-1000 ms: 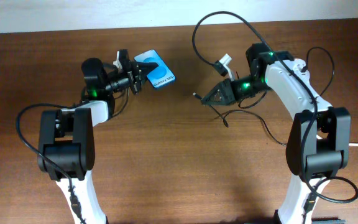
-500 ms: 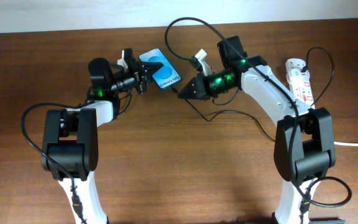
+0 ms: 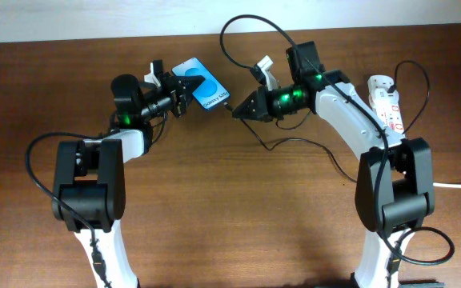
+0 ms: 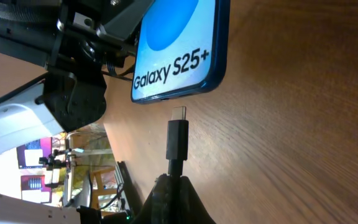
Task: Plug charger to phone and switch on socket
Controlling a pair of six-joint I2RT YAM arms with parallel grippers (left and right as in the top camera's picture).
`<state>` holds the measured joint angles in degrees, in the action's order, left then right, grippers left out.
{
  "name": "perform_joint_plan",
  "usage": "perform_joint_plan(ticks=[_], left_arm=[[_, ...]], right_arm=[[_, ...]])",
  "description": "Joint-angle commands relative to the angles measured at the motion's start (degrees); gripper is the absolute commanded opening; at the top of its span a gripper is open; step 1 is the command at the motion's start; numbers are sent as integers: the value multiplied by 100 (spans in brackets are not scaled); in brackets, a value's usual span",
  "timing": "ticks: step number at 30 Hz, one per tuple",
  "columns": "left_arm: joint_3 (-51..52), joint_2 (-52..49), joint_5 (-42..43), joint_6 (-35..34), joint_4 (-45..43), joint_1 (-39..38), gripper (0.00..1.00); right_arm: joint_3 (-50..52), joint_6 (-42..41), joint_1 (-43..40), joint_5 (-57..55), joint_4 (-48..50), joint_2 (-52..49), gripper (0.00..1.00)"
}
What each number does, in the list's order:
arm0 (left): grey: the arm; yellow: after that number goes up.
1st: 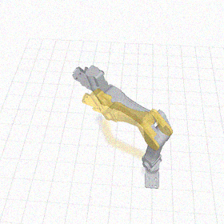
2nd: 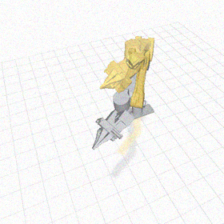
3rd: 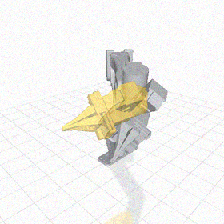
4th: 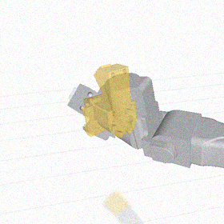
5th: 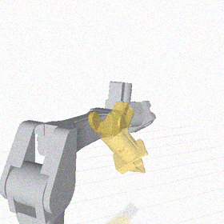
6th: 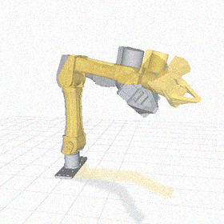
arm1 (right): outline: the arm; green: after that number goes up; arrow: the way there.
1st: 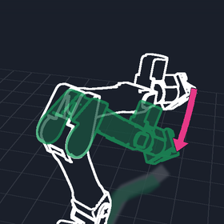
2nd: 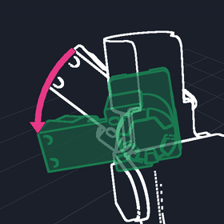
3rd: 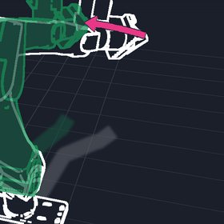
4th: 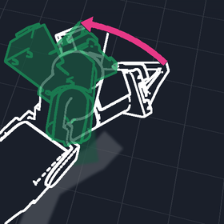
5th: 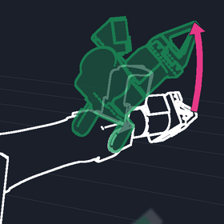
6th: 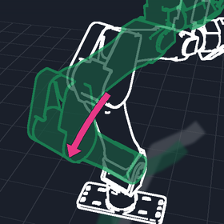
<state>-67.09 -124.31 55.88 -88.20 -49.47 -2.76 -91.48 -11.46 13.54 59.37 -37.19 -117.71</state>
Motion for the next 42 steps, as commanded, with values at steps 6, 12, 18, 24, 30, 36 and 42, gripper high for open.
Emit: perform_joint_plan(ticks=[6,12,18,24,30,36,42], left_arm=[[-131,-46,-22,111,-50,-35,0],[-131,-46,-42,192,249,-35,0],[-131,-46,-160,221,247,-35,0],[-131,-46,-168,221,245,-35,0],[-131,-46,-170,267,247,-35,0],[-131,-46,-168,267,247,-35,0],[-131,-46,-166,267,247,-37,0]], right_arm=[[-13,-258,221,-372,195,122,4],[-13,-258,251,-308,229,122,4],[-13,-256,251,-306,120,208,4],[-13,-236,247,-310,63,210,4],[-20,-238,247,-304,105,229,4],[-26,-254,247,-271,236,229,4],[-24,-258,247,-496,234,229,4]])
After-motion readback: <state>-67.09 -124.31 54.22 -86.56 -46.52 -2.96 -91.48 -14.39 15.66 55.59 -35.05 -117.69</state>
